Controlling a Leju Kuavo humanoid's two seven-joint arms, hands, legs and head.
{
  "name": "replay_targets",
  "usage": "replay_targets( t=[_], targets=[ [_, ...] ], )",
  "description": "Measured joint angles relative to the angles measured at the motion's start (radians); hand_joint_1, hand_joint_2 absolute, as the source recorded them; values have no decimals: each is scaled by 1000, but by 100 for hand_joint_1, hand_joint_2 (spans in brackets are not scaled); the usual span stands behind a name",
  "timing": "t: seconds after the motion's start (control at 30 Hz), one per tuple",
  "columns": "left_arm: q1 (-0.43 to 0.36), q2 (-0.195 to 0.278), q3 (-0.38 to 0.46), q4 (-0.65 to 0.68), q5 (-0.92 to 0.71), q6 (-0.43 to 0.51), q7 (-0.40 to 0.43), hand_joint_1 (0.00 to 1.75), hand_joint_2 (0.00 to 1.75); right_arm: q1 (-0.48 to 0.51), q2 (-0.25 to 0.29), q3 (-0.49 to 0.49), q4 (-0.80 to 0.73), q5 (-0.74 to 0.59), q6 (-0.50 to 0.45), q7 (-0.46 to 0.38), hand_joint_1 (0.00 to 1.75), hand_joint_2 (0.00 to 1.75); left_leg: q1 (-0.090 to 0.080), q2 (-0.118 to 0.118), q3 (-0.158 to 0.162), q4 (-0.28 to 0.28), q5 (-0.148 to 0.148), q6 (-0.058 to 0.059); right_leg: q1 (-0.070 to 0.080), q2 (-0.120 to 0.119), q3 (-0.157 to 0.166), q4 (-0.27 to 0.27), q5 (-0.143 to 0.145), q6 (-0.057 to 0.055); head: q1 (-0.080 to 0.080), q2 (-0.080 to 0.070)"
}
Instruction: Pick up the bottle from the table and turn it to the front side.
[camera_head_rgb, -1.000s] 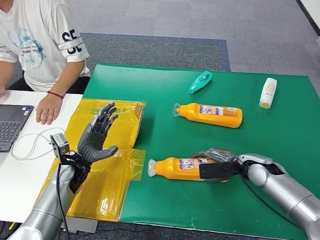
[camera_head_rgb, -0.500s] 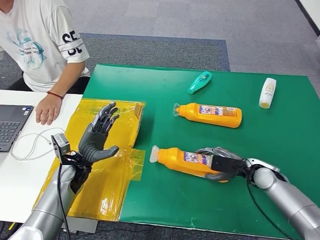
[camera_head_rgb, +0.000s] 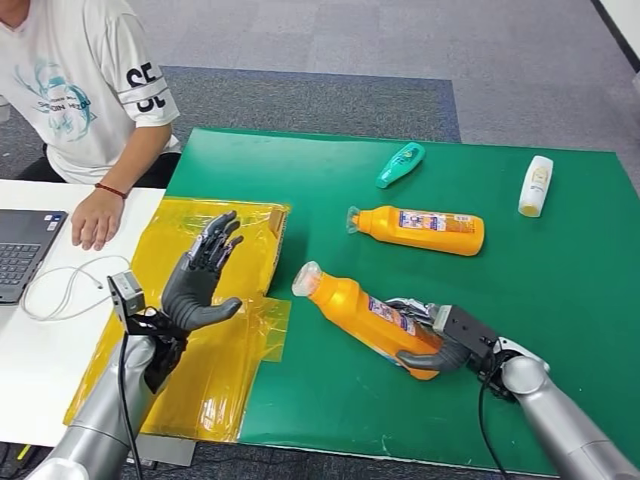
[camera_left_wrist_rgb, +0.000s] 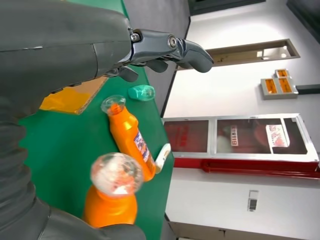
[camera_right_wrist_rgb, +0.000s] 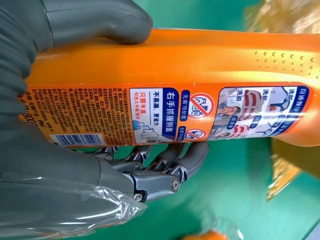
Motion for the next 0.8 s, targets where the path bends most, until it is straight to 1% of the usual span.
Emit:
replay_targets(
  t=[0.1,0.2,0.5,0.73,0.8],
  targets=[
    [9,-1,-2,0,-2,1,0,0,175,32,28,-42,-2,-25,21,-10,175,175,0,0,0,0,0,0,0,0,0,0,0,0,0,0],
    [15,-2,-2,0,-3,1,0,0,175,48,45,-65,-4,-29,25,-12,175,175,0,0,0,0,0,0,0,0,0,0,0,0,0,0],
    [19,-3,-2,0,-5,8,0,0,175,66,67,-99,-5,-37,31,-11,175,175,0,0,0,0,0,0,0,0,0,0,0,0,0,0],
    [29,-4,-9,7,-12,11,0,0,175,93,109,-135,-13,-65,51,-3,175,175,0,0,-1,0,0,0,0,0,-1,0,0,0,0,0],
    [31,-5,-14,11,-6,-4,0,0,175,99,120,-143,-15,-67,55,-3,175,175,0,0,-2,0,0,0,0,0,-2,0,0,0,0,0]
  ],
)
